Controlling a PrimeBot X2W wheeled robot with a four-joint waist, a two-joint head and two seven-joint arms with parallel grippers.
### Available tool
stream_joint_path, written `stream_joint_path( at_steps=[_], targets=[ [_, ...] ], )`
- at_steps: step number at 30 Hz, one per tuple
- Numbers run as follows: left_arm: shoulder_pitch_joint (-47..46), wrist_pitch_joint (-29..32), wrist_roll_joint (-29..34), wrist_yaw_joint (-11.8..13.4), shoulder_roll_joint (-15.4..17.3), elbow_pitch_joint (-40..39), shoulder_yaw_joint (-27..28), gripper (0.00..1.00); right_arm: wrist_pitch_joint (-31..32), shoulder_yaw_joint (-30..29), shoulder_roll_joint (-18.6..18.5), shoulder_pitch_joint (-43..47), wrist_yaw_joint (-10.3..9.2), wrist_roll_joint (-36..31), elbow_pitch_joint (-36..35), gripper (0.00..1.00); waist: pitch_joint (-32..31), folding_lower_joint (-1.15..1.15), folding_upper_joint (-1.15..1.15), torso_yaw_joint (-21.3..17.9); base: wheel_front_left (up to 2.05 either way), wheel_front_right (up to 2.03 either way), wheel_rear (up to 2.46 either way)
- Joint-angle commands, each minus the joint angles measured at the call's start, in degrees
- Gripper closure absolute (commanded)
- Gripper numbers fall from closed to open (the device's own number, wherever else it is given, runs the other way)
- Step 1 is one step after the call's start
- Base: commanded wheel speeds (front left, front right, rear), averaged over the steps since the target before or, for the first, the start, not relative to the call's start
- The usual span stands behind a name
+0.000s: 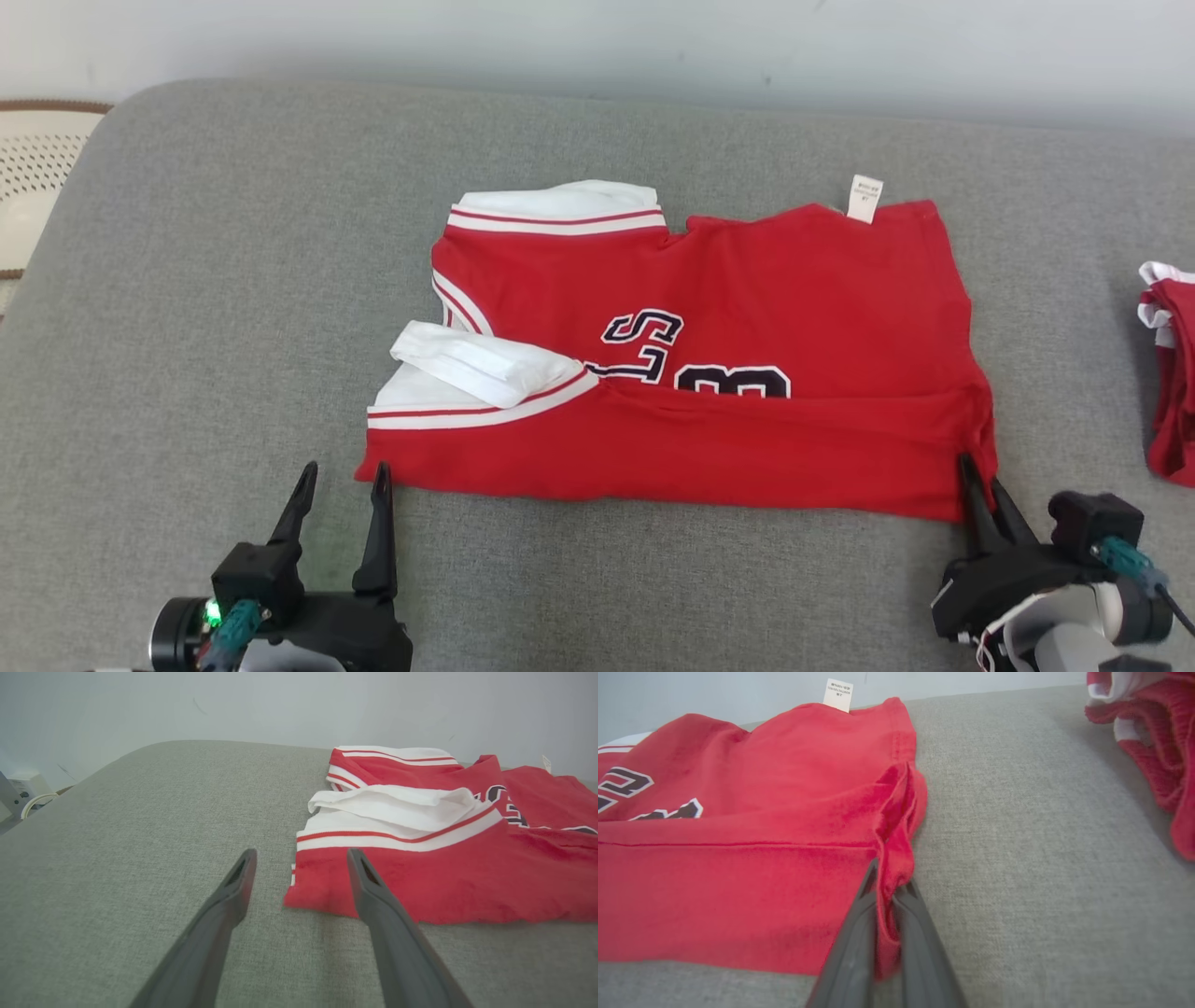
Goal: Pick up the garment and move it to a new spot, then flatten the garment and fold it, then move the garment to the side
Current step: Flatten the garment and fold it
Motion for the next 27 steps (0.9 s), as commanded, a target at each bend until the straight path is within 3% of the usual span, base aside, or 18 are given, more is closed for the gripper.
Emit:
stream_joint_path(
  at_steps=[1,7,13,23,24,26,27],
  targets=[
    [1.20,-0.06,-0.37,0.17,0.07,0.33,0.29,0.00,0.01,-0.53,-0.30,1.70,-0.06,0.33,-0.61,1.00,-0.97,0.00,0.00,-0.40,0.00,0.00,0.00],
    [2.39,-0.06,-1.52,-0.12,0.08,1.44,0.97,0.00,0.00,-0.76,-0.35,4.60,-0.06,0.67,-1.94,1.00,-2.05,0.00,0.00,-1.66,0.00,0.00,0.00],
    [0.84,-0.06,-3.30,-3.13,0.10,3.07,1.05,0.00,0.00,0.34,-0.49,3.96,-0.06,1.01,-2.56,1.00,-1.11,0.00,0.00,-3.03,0.00,0.00,0.00],
    [-2.24,-0.06,-5.14,-5.85,0.07,8.81,2.65,0.00,0.00,1.78,-0.61,1.89,-0.06,1.52,-2.84,1.00,0.93,0.00,0.00,-4.94,0.00,0.00,0.00],
    [-2.31,-0.06,-5.31,-6.14,0.08,9.74,2.61,0.44,0.00,1.74,-0.61,1.97,-0.06,1.53,-2.82,1.00,1.02,0.00,0.00,-5.02,0.00,0.00,0.00],
    [-3.10,-0.06,-4.90,-6.67,0.08,10.61,2.55,0.73,0.00,1.97,-0.57,1.73,-0.06,1.56,-2.94,1.00,1.32,0.00,0.00,-5.24,0.00,0.00,0.00],
    [-3.43,-0.06,-4.96,-6.81,0.12,10.80,2.75,0.75,0.00,2.08,-0.52,1.53,-0.06,1.57,-3.01,1.00,1.53,0.00,0.00,-5.35,0.00,0.00,0.00]
  ],
)
